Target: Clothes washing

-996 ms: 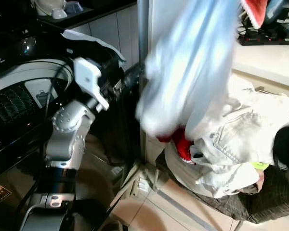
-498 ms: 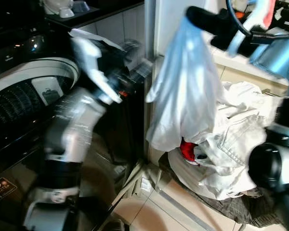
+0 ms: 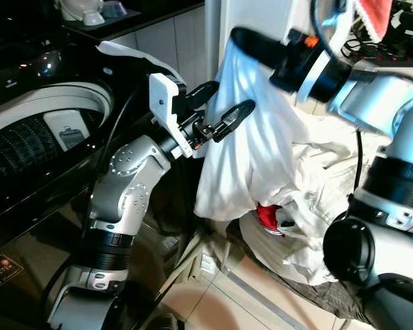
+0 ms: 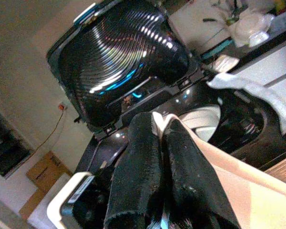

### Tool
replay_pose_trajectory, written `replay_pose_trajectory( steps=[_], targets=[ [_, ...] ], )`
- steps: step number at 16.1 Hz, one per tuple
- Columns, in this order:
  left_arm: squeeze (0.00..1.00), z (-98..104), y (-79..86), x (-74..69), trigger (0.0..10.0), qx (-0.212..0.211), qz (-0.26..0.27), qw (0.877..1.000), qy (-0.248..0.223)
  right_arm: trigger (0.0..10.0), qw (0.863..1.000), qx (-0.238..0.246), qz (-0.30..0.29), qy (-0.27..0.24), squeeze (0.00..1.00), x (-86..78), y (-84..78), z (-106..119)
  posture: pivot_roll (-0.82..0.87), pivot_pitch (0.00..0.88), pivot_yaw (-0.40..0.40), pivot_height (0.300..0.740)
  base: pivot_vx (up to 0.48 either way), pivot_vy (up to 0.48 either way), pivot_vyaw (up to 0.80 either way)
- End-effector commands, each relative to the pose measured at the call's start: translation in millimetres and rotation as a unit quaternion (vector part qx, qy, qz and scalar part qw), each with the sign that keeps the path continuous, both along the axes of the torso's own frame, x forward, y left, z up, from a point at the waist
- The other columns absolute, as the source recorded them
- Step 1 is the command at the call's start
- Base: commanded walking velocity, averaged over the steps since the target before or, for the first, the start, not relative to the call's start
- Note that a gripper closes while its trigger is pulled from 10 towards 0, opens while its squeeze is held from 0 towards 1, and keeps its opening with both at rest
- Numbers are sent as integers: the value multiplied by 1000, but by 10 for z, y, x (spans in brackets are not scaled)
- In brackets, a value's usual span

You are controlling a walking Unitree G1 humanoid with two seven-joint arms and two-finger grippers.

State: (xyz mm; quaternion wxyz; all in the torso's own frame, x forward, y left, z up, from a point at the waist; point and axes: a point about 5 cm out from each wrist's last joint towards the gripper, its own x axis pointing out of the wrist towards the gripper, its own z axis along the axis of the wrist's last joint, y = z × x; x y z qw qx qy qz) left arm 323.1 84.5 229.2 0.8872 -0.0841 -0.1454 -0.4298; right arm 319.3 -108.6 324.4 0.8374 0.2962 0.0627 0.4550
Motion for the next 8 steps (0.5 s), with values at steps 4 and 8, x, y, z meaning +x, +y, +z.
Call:
replay_pose_trajectory(
  steps=[4,8],
  targets=[
    [0,8,-85,72,10000,27,33,999,-16,0,1000,6,23,-4,0,-117,78,2,-21,0,27,740,0,0,0],
    [0,3,-129,35,10000,14,6,1000,-13,0,1000,9,19,3,0,-134,81,-14,-23,0,30,740,0,0,0]
  ],
)
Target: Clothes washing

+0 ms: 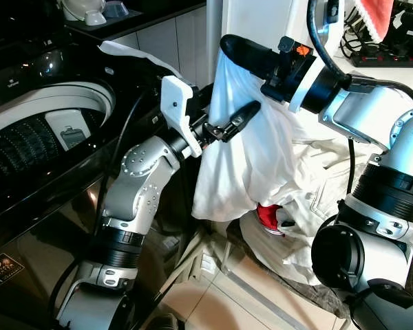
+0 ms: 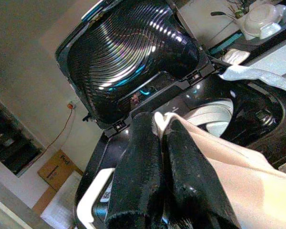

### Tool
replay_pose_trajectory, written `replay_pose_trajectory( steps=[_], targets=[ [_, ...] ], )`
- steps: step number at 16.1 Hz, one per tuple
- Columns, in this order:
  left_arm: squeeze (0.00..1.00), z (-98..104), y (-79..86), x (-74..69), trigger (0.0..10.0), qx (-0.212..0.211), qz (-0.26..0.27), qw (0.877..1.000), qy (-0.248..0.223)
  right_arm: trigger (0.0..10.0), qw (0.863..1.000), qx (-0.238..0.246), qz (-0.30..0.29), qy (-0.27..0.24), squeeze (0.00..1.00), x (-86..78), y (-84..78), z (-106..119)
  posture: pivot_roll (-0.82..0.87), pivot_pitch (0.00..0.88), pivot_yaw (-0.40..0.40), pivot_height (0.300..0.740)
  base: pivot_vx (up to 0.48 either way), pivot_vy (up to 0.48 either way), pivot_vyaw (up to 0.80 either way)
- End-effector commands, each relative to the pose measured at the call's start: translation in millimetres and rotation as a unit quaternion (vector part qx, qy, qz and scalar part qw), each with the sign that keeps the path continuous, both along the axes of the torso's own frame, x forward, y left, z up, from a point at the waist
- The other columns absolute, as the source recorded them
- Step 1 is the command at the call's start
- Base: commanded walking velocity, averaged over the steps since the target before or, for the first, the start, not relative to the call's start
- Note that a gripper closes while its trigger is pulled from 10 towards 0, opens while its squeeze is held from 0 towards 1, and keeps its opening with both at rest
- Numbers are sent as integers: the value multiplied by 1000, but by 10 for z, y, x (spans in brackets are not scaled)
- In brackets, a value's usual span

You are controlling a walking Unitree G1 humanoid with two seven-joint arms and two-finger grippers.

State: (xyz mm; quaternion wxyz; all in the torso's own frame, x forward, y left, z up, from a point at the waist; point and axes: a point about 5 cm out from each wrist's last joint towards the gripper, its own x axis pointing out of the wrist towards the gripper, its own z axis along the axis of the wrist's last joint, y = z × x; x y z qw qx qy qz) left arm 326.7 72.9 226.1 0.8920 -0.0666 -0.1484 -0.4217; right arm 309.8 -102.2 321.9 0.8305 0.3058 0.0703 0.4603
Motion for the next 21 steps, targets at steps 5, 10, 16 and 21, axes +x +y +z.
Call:
replay_pose_trajectory(
  steps=[5,10,16,21],
  targets=[
    [0,23,23,32,0,5,1,1000,-1,0,1000,-2,0,-5,0,-42,19,-4,-19,0,42,740,0,0,0],
    [0,15,34,34,0,10,0,1000,1,0,1000,0,-6,-4,0,-46,18,-7,-14,0,42,740,0,0,0],
    [0,7,51,32,0,11,-5,1000,4,0,1000,-5,-12,-8,0,-56,19,2,-18,0,46,740,0,0,0],
    [0,-2,78,35,0,15,-2,1000,4,0,1000,-9,-12,-18,0,-78,22,19,-18,0,46,740,0,0,0]
  ],
)
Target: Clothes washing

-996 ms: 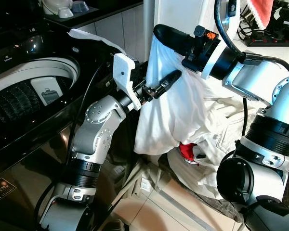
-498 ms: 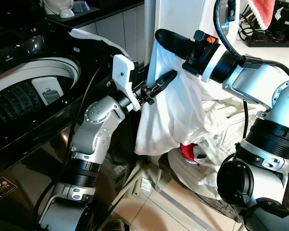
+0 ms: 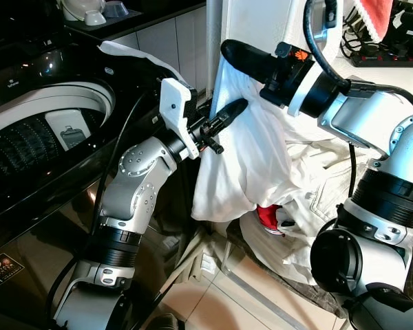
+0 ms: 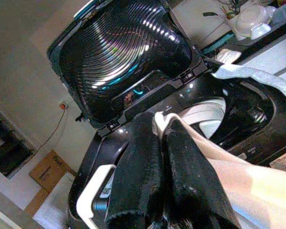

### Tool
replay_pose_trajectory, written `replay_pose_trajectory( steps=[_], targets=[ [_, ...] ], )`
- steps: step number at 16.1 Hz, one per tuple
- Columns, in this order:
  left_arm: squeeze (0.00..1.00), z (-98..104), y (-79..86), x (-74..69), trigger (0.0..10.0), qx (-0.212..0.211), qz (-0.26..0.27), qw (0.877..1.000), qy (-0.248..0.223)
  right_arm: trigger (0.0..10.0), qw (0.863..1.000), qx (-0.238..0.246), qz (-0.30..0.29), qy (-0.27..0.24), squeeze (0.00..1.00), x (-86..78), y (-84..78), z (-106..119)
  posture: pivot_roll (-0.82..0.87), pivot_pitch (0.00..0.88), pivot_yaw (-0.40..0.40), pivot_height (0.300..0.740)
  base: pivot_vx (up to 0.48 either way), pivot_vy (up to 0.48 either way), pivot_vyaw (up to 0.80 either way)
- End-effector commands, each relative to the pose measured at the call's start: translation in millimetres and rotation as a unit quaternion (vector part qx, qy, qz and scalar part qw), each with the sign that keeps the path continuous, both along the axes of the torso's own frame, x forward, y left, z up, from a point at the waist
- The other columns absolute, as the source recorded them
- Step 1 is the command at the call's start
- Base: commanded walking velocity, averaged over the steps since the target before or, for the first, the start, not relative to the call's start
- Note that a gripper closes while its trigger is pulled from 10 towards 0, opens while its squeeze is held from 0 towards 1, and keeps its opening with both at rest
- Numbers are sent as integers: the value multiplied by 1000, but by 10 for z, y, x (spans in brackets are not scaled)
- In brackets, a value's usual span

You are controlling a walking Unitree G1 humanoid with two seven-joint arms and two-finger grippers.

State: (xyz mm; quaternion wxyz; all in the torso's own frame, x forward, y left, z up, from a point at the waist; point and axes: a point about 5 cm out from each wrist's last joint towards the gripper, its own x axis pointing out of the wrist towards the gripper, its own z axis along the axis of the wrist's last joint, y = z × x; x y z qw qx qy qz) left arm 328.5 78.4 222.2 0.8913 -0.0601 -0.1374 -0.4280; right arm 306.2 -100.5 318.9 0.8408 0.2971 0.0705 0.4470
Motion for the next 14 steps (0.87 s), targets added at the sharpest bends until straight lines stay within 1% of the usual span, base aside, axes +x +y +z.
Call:
replay_pose_trajectory(
  steps=[1,2,3,4,7,9,10,11,12,13,14],
  targets=[
    [0,38,33,24,0,5,7,1000,-3,0,1000,1,2,-20,0,-43,4,52,-20,0,52,740,0,0,0],
    [0,38,39,30,0,6,10,1000,-3,745,1000,-2,0,-24,0,-46,0,57,-20,0,52,740,0,0,0],
    [0,37,49,37,0,7,13,1000,-3,8902,999,-8,-4,-33,0,-51,-9,63,-20,0,52,740,0,0,0],
    [0,36,59,41,0,8,16,1000,-2,10000,999,-7,-4,-35,1000,-51,-22,59,-20,0,52,740,0,0,0],
    [0,37,79,46,0,8,19,1000,-2,10000,999,9,-6,-33,1000,-45,-69,65,-18,0,52,740,0,0,0],
    [0,73,136,76,0,9,37,999,-10,10000,999,15,-15,-47,1000,-82,-168,87,-13,0,50,740,0,0,0],
    [0,97,159,94,0,13,46,999,-15,10000,998,8,-26,-54,1000,-96,-209,87,-11,0,46,740,0,0,0],
    [0,173,208,140,0,34,62,997,-39,10000,996,-20,-53,-69,1000,-117,-284,84,-10,0,41,740,0,0,0],
    [0,306,312,229,0,57,98,991,-65,10000,994,-34,-65,-86,0,-147,-343,94,-15,0,44,740,0,0,0],
    [0,524,487,354,0,83,159,979,-99,10000,991,-42,-70,-102,0,-177,-393,108,-21,0,51,740,0,0,0],
    [0,764,666,446,0,103,223,960,-135,10000,989,-51,-75,-114,0,-203,-426,111,-25,0,59,740,0,0,0]
  ],
)
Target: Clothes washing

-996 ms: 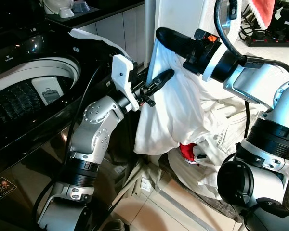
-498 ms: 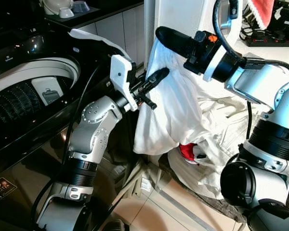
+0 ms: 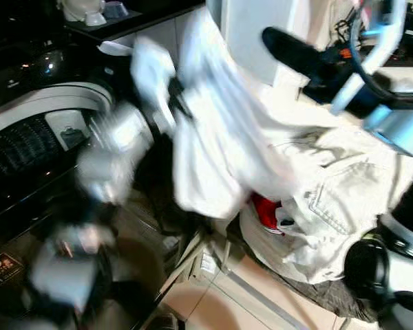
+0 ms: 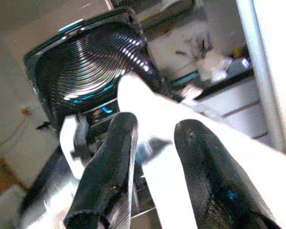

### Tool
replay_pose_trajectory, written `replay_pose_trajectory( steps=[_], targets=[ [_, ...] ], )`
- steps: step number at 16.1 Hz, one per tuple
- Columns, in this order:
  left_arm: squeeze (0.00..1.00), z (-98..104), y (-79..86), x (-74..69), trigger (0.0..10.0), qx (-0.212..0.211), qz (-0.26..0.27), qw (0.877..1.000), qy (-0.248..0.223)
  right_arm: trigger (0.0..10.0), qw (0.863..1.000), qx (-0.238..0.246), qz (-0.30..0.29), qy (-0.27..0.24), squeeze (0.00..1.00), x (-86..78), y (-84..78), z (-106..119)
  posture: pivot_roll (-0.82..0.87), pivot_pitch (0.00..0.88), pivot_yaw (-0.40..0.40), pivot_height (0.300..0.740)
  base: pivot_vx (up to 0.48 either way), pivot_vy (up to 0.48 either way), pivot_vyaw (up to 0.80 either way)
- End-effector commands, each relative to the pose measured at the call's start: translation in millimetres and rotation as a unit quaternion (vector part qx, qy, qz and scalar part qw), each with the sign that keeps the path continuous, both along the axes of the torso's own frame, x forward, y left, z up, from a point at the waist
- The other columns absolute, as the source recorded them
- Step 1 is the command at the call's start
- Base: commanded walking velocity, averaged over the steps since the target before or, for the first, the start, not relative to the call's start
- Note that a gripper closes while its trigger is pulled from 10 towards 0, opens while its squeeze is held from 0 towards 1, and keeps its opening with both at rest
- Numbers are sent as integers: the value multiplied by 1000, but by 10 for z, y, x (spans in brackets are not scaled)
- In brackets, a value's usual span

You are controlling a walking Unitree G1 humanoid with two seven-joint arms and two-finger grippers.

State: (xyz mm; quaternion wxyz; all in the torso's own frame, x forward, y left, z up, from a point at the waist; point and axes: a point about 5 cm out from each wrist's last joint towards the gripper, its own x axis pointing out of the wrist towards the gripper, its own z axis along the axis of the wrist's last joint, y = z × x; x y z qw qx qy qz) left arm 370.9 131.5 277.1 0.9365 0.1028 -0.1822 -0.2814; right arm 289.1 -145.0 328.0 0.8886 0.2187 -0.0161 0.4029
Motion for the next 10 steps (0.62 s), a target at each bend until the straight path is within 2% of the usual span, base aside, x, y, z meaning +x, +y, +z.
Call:
replay_pose_trajectory(
  steps=[1,2,3,4,5,6,7,8,9,10],
  targets=[
    [0,492,329,85,0,6,107,990,-91,10000,1000,-20,-1,-20,0,-52,0,5,-28,0,66,740,0,0,0],
    [0,756,486,112,0,30,162,977,-134,10000,999,-28,-6,-18,0,-63,-7,-26,-29,0,72,740,0,0,0],
    [0,1198,731,86,0,72,253,943,-205,10000,999,-46,-14,-13,0,-79,-1,-94,-31,0,78,740,0,0,0],
    [0,1495,888,24,0,116,319,906,-254,10000,998,-64,-19,-7,0,-85,29,-166,-36,0,87,740,0,0,0],
    [0,1681,1004,-27,0,180,382,859,-288,10000,996,-82,-23,-3,0,-84,63,-227,-42,0,97,740,0,0,0],
    [0,1737,1059,-47,0,207,411,836,-298,10000,996,-88,-25,-1,0,-84,77,-250,-42,0,99,740,0,0,0],
    [0,1704,1141,-4,0,252,444,810,-288,10000,995,-99,-26,1,0,-91,109,-303,-42,0,100,740,0,0,0],
    [0,1584,1171,74,0,263,445,816,-259,10000,994,-106,-24,2,0,-100,132,-342,-42,0,100,740,0,0,0],
    [0,1404,1169,165,1725,241,429,844,-213,10000,993,-113,-21,5,0,-105,157,-376,-33,0,93,740,0,0,0],
    [0,1054,1158,301,9647,200,406,884,-121,10000,992,-127,-17,11,0,-108,201,-437,-29,0,88,740,0,0,0]
  ],
)
